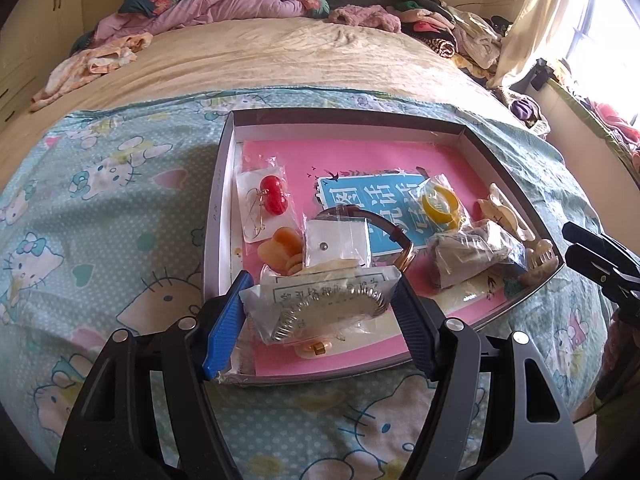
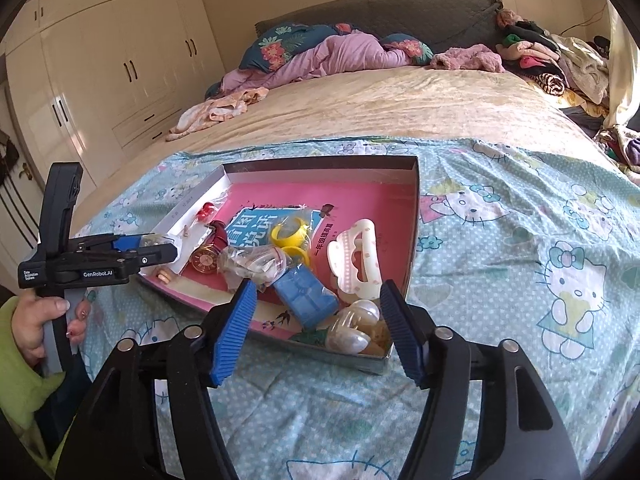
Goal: Organize jewelry
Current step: 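Carry the claw clip and bagged comb into the pink tray, then open both tools to release the clip and comb in the tray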
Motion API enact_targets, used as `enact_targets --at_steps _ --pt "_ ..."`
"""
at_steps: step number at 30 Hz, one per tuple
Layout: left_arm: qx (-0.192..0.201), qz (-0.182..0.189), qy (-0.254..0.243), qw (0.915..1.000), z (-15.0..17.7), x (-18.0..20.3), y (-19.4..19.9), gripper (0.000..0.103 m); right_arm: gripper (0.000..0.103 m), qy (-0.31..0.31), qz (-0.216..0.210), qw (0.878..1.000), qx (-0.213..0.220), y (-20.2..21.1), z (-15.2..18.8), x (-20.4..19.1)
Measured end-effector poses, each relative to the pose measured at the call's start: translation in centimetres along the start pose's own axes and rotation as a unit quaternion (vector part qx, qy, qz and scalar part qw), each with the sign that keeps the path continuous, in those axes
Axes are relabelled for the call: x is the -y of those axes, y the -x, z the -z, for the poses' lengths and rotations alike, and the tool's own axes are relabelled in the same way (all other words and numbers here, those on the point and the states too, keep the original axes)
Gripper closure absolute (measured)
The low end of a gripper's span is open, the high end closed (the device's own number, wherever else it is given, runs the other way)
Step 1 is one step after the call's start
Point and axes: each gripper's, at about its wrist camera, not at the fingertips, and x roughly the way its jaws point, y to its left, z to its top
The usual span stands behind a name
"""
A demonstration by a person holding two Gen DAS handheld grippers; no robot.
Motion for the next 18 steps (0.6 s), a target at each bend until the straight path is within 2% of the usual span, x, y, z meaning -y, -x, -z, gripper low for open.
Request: enact_targets --at_steps 3,6,9,18 --pt "-0.003 -0.001 0.0 1.0 0.1 0.2 0.1 0.041 0.027 -0.002 0.001 1.0 0.003 0.4 0.0 0.0" --pt "-0.007 -0.002 0.0 1.0 0.1 0.3 0.2 0.04 0.027 -0.001 0.001 1.0 0.002 0.6 -0.1 -0.1" --pt "-0.007 -0.004 -0.001 1.0 0.2 0.5 0.4 0.034 0.027 0.001 0.0 1.0 0.002 0.7 -0.1 -0.4" --pt "0.0 -0.01 0.001 0.9999 -0.1 0.6 1.3 0.023 0.027 0.01 -0.003 1.0 0.004 1.3 -0.1 -1.1"
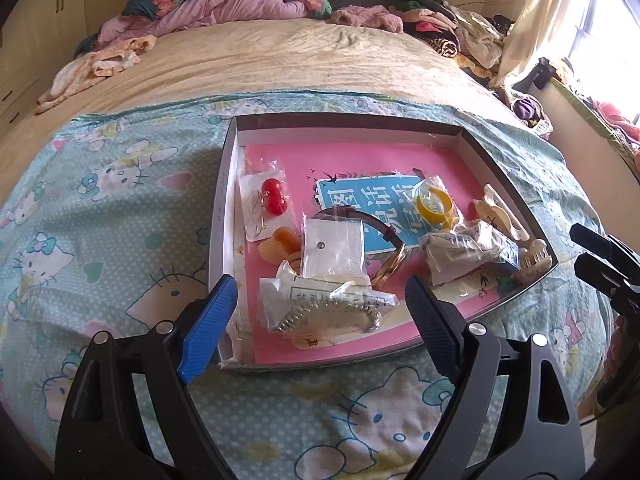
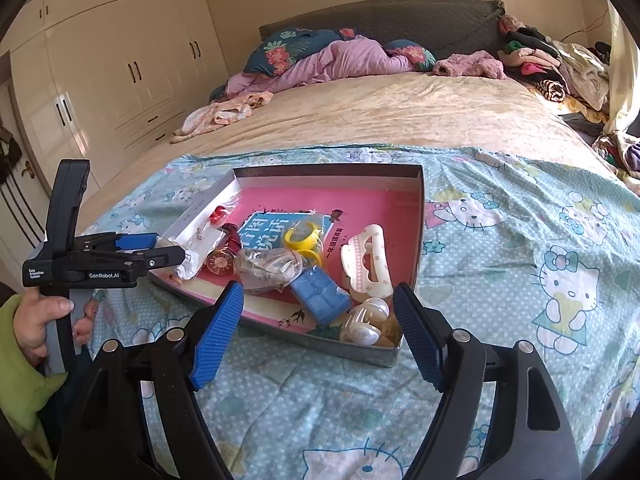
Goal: Organize jewelry
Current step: 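Open both tools to release the clip and comb in the tray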
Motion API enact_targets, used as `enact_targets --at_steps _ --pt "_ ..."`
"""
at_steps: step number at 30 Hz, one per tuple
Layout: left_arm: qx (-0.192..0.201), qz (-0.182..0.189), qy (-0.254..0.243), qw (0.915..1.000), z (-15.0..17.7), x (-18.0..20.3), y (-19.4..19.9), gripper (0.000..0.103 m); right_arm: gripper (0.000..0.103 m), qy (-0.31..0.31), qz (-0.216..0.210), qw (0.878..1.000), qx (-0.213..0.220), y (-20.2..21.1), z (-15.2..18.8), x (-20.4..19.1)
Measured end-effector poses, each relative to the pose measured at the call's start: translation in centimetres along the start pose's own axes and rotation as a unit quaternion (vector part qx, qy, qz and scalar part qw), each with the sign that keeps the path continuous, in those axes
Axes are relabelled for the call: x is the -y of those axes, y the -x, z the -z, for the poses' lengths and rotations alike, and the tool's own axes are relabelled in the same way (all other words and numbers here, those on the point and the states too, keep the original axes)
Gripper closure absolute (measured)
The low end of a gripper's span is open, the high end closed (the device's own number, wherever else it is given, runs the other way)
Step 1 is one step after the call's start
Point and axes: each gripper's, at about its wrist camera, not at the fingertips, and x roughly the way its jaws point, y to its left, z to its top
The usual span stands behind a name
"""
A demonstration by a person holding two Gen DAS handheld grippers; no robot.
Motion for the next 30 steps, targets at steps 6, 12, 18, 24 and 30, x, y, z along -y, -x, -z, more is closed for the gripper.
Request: enact_targets --at_steps 6,12,18,24,30 --pt "0.006 -0.006 -0.001 1.0 -0.1 0.2 1.0 0.016 0.015 0.001 0.003 1.0 0.013 1.0 -0.1 -0.5" --pt "0.017 -0.012 -0.006 0.9998 -0.3 0.7 2.3 0.01 0.015 0.007 0.004 1.0 0.018 1.9 -0.3 -0.9" --pt "0.032 -0.016 -0.006 0.9993 -0.2 1.3 4.0 0.01 0.015 0.012 0.005 1.0 0.025 3.0 -0.2 -1.7" --pt "0.051 -0.018 0.0 0.9985 0.8 1.7 6.0 0.01 0.004 0.018 0.011 0.999 0.039 4.3 0.2 -2.9" --pt "0.063 -0.02 0.007 0.9978 3.4 1.8 7.5 0.01 0.004 0.012 0.009 0.999 0.032 4.7 1.7 -3.7"
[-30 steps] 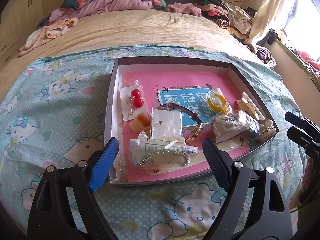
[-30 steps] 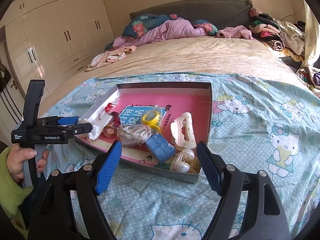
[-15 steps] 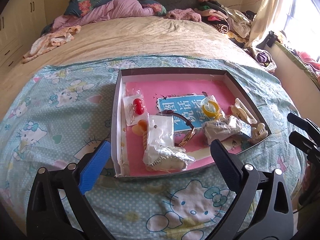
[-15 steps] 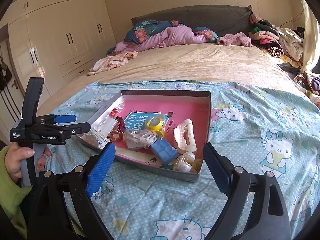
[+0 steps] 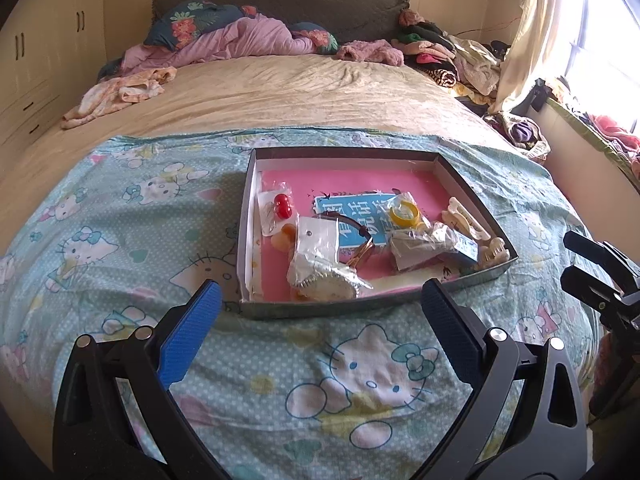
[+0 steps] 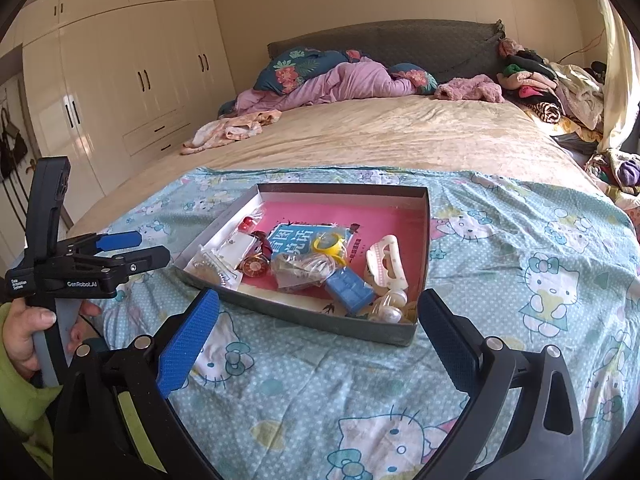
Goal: Organize jewelry
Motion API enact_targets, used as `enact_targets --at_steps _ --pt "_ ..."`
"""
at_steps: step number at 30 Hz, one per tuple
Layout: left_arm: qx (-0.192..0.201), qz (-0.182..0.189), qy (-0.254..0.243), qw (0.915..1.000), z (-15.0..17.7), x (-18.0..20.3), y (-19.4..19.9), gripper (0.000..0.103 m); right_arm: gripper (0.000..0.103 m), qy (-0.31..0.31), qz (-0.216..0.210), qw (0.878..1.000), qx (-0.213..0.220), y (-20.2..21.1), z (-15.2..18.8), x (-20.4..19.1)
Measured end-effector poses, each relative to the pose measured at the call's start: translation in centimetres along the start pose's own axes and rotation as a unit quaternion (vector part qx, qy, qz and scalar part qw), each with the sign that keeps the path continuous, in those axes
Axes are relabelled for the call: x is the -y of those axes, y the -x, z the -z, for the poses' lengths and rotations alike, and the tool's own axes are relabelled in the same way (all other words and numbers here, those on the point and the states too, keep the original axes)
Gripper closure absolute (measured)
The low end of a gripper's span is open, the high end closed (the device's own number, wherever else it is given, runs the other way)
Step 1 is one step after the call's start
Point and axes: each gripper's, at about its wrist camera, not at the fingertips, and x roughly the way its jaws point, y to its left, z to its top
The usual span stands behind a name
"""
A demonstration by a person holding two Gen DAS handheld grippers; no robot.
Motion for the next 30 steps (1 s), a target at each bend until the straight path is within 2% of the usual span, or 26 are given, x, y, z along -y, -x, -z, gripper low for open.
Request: enact_targets --at_steps 11,16,30 --pt "0.009 0.001 0.0 1.0 3.6 0.1 2.0 0.01 0.004 -0.002 0.018 1.0 0.0 0.7 3.1 -2.0" --pt "0.018 0.01 0.006 0.9998 4.5 0.3 2.9 0.01 0.004 -0.004 0.017 1.0 -0.018 0.5 4.5 -2.9" --pt "0.021 0.012 0.013 0.9996 5.6 0.3 3.7 0.01 0.004 0.006 0.011 1.0 -0.022 0.9 5.0 -4.1"
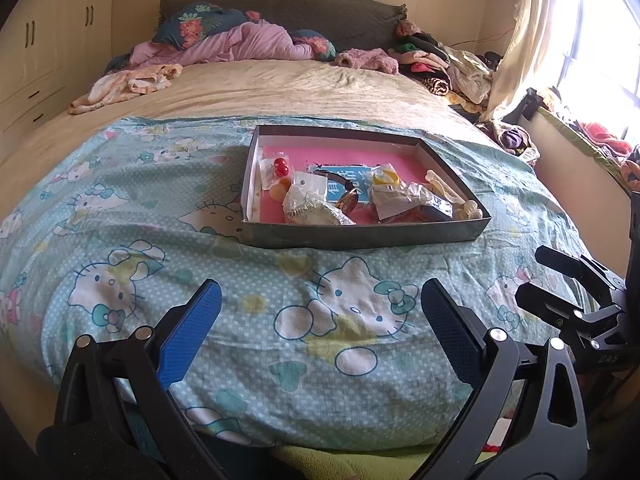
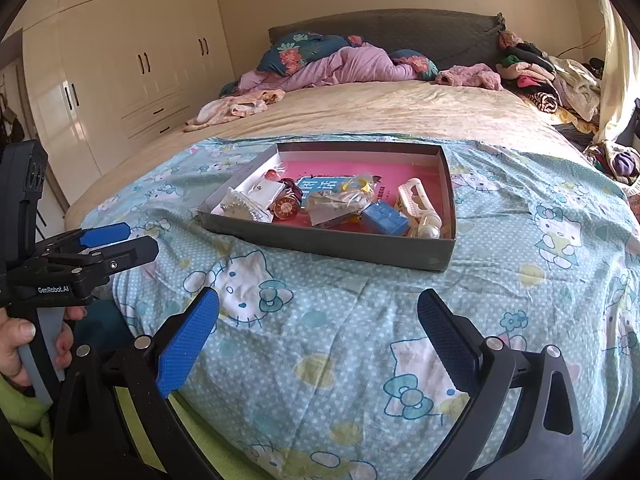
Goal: Organize jewelry
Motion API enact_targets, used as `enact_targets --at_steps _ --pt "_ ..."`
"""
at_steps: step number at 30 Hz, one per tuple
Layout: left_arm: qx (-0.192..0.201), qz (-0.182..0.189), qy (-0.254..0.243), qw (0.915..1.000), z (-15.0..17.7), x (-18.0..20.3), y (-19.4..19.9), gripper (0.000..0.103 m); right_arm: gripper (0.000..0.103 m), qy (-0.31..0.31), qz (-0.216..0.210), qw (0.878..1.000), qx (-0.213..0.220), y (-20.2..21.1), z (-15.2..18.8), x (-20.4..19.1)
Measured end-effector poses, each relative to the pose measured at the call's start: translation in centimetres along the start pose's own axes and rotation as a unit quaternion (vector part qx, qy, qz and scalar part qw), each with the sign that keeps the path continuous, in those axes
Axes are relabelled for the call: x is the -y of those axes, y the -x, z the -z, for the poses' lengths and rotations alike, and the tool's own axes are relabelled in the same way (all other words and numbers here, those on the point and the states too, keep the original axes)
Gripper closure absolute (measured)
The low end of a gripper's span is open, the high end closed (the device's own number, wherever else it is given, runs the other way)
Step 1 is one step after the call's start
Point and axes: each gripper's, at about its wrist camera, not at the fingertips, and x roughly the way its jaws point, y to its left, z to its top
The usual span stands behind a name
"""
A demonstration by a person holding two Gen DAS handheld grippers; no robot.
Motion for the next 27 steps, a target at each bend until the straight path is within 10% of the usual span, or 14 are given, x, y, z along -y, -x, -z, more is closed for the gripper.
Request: enact_targets --at_steps 27 --pt "0.002 -0.012 0.0 0.9999 -0.02 -0.17 0.76 0.01 0.004 -0.001 0.009 1.0 0.005 0.52 -0.13 0.12"
